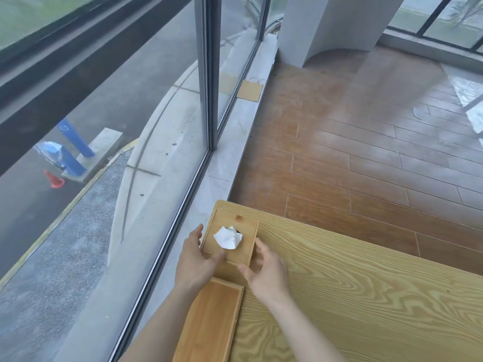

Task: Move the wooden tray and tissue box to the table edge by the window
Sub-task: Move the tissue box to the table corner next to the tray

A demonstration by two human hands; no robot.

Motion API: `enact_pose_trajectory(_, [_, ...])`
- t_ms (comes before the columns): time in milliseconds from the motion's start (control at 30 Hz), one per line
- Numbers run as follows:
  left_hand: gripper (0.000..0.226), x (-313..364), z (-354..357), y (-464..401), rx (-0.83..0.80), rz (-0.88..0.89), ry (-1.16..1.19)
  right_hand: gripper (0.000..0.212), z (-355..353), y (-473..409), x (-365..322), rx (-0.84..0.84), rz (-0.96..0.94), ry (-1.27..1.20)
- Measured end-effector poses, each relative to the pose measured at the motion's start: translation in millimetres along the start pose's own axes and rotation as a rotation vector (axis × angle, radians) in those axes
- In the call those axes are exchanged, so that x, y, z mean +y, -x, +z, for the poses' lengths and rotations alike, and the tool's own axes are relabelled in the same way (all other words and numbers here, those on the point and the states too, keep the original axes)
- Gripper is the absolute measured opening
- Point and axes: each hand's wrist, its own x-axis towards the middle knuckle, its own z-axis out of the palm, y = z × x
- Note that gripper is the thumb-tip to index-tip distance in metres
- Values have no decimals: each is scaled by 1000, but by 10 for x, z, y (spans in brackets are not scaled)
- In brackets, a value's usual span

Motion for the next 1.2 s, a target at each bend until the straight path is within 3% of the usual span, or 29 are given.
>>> enact_pose_trajectory(267, [68, -44, -11, -90, 40, 6, -97, 79, 34, -51, -51, 57, -91, 155])
enact_pose_trajectory(1200, [69, 237, 21, -619, 20, 29, -97, 67, 150, -546, -247, 152, 22, 52])
